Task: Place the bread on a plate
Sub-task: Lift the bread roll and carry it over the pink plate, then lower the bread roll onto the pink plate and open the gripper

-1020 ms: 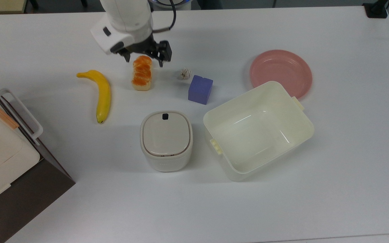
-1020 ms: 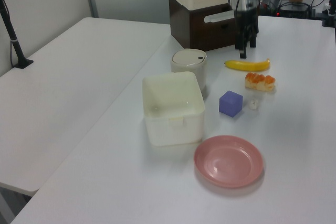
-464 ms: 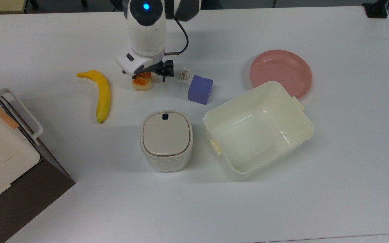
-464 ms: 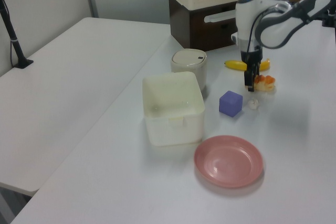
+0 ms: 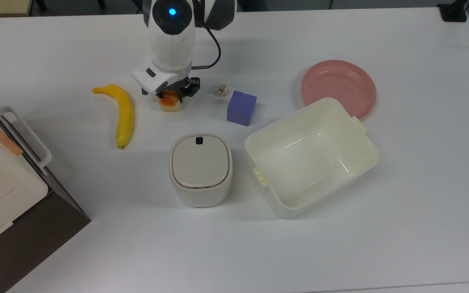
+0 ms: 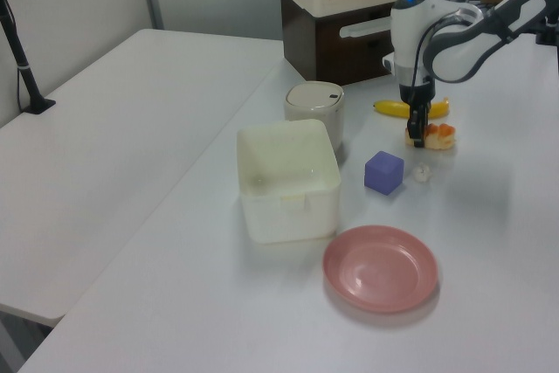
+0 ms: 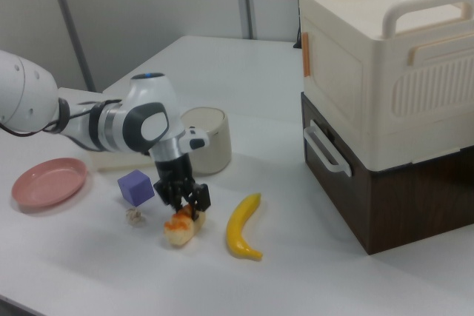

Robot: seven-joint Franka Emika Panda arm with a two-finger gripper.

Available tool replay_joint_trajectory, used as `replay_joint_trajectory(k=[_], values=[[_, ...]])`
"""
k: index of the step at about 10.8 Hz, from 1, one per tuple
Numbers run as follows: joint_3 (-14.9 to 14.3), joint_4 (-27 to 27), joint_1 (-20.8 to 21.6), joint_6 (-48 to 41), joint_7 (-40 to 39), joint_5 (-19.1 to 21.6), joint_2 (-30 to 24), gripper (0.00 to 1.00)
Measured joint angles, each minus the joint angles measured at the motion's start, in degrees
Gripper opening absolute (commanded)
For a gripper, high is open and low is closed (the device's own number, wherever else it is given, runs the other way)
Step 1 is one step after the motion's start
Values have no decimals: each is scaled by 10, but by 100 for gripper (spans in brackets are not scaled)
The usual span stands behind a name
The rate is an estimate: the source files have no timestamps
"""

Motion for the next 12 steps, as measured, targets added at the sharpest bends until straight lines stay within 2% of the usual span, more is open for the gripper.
replay_joint_trajectory(k=[1,3,5,7,10,11,12], values=[[0,19,-2,-5,0,13,-1,0],[1,96,1,-80,0,65,-5,0],[3,171,26,-149,10,108,-13,0],[5,192,91,-162,78,116,-14,3],[11,192,216,-162,216,116,-6,7],[12,192,255,-162,251,116,-3,29],[12,192,285,-162,277,116,-2,73]])
